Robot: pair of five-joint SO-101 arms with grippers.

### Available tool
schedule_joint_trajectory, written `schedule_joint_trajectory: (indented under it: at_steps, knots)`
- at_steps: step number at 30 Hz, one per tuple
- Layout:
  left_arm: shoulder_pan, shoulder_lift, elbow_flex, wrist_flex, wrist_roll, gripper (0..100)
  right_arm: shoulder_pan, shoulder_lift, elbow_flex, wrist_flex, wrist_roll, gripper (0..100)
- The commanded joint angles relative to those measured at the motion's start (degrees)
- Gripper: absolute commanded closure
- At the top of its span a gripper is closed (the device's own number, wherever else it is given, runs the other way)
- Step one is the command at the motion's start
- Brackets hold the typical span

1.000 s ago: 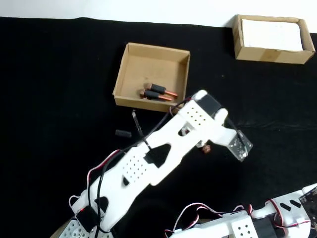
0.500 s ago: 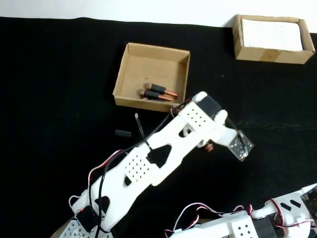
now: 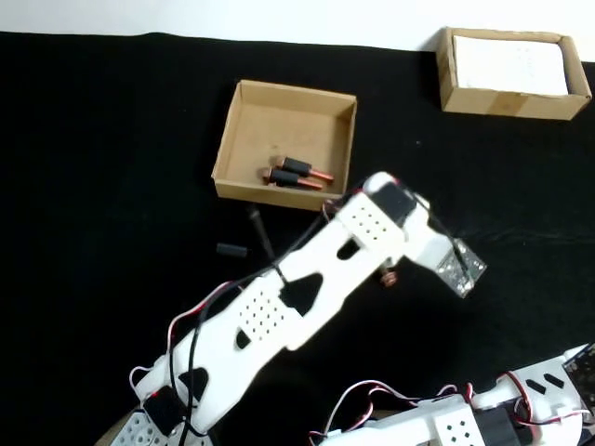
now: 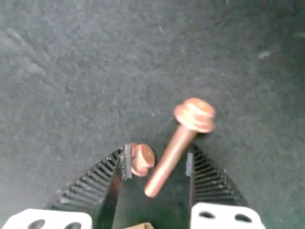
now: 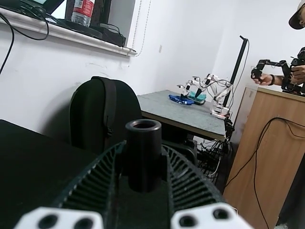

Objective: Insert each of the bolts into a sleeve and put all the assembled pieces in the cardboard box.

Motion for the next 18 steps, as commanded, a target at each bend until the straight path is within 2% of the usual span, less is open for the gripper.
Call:
schedule_joint_trajectory:
  at_steps: [1, 10, 12, 15, 18]
  knots:
    - [1.3, 0.8, -0.5, -1.1, -10.7, 81, -0.3, -0.4, 7.9, 0.1, 0.5, 99.2]
    - [0.9, 1.5, 0.0, 4.1, -10.7, 81, -0.5, -0.4, 7.8, 0.3, 0.3, 99.2]
    - [0.8, 1.5, 0.0, 4.2, -10.6, 85, -0.4, -0.4, 7.8, 0.0, 0.4, 99.2]
    - [0.9, 1.5, 0.0, 5.9, -10.5, 100, -0.5, -0.4, 7.8, 0.0, 0.4, 99.2]
    - [1.3, 1.5, -0.2, 7.6, -10.4, 99, -0.7, -0.4, 7.8, -0.1, 0.3, 99.2]
